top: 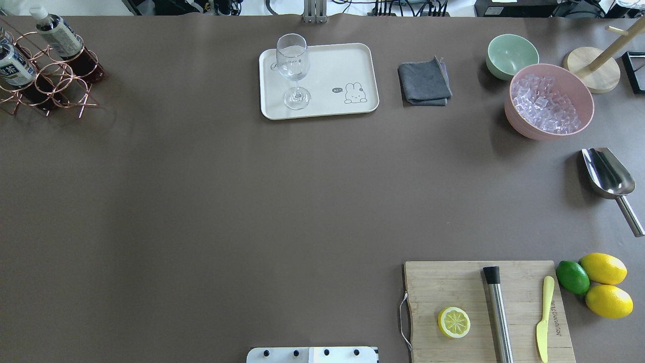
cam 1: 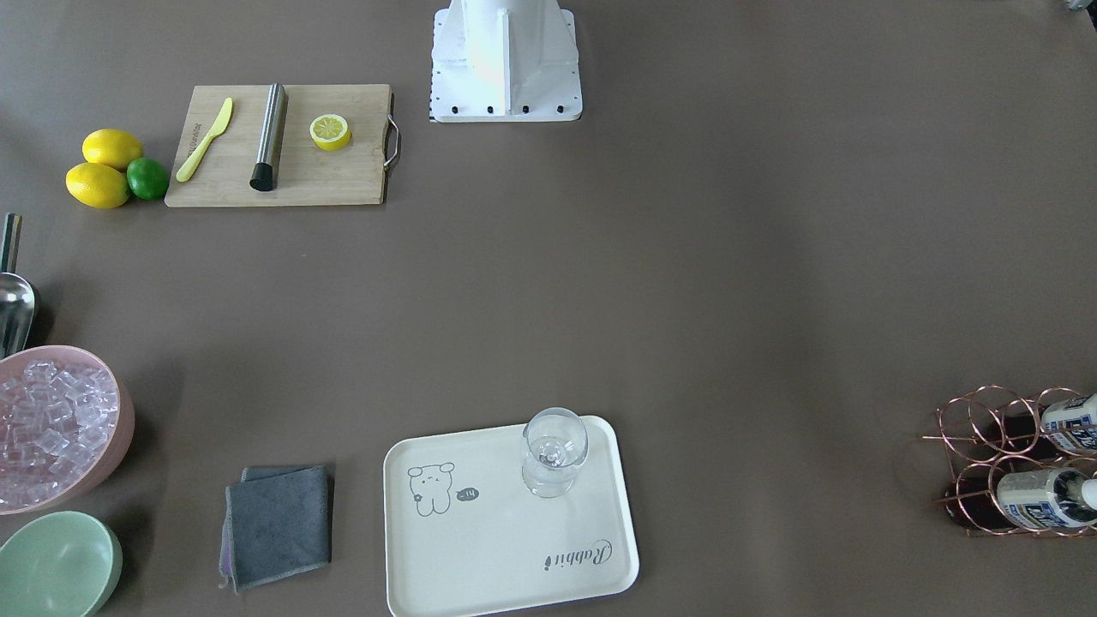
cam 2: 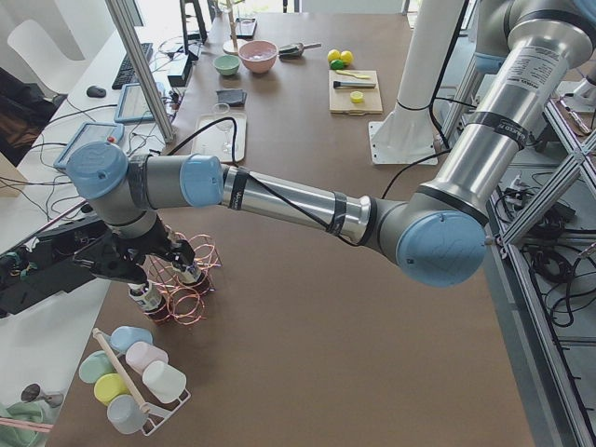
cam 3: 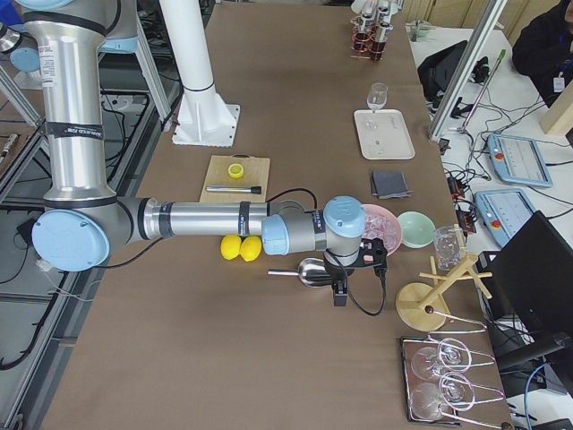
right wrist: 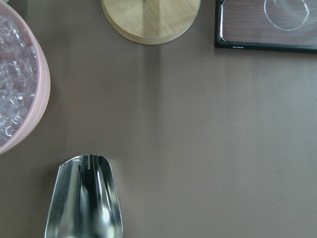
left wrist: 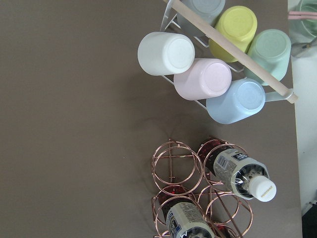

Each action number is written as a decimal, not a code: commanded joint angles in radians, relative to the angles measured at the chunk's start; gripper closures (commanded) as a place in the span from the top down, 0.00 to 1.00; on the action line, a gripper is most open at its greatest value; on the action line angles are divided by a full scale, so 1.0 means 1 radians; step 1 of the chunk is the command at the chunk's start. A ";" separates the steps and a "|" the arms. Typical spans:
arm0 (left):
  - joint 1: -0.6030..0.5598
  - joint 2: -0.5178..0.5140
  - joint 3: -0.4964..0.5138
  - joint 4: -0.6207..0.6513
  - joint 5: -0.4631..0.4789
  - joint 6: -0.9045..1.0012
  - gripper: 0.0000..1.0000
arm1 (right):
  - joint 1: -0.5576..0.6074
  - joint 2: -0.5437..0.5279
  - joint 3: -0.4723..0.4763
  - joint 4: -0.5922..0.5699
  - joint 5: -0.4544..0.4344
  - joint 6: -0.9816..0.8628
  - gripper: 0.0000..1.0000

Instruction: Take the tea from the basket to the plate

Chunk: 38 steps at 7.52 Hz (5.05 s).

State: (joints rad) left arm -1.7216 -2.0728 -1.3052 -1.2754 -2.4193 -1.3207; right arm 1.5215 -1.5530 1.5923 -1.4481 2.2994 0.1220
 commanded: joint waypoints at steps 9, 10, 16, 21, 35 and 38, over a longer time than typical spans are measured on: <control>0.120 -0.144 0.156 -0.212 0.025 -0.282 0.70 | 0.000 -0.002 0.000 -0.002 -0.001 0.004 1.00; 0.120 -0.147 0.152 -0.214 0.025 -0.305 0.70 | 0.000 -0.002 -0.002 -0.002 -0.001 0.002 1.00; 0.169 -0.125 0.178 -0.275 0.023 -0.343 0.70 | -0.001 -0.001 -0.012 -0.002 -0.005 0.011 1.00; 0.178 -0.125 0.175 -0.306 0.016 -0.403 0.23 | -0.029 0.010 0.012 0.012 0.000 0.002 1.00; 0.434 -0.034 -0.714 -0.024 -0.081 -1.087 0.00 | -0.089 -0.108 0.069 0.627 0.155 -0.024 1.00; 0.588 -0.134 -0.709 -0.025 -0.067 -1.257 0.00 | -0.096 -0.108 0.061 0.997 0.198 0.179 1.00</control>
State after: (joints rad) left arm -1.2092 -2.1541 -2.0125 -1.2993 -2.4934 -2.4805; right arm 1.4310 -1.6609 1.6594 -0.6752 2.4605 0.1670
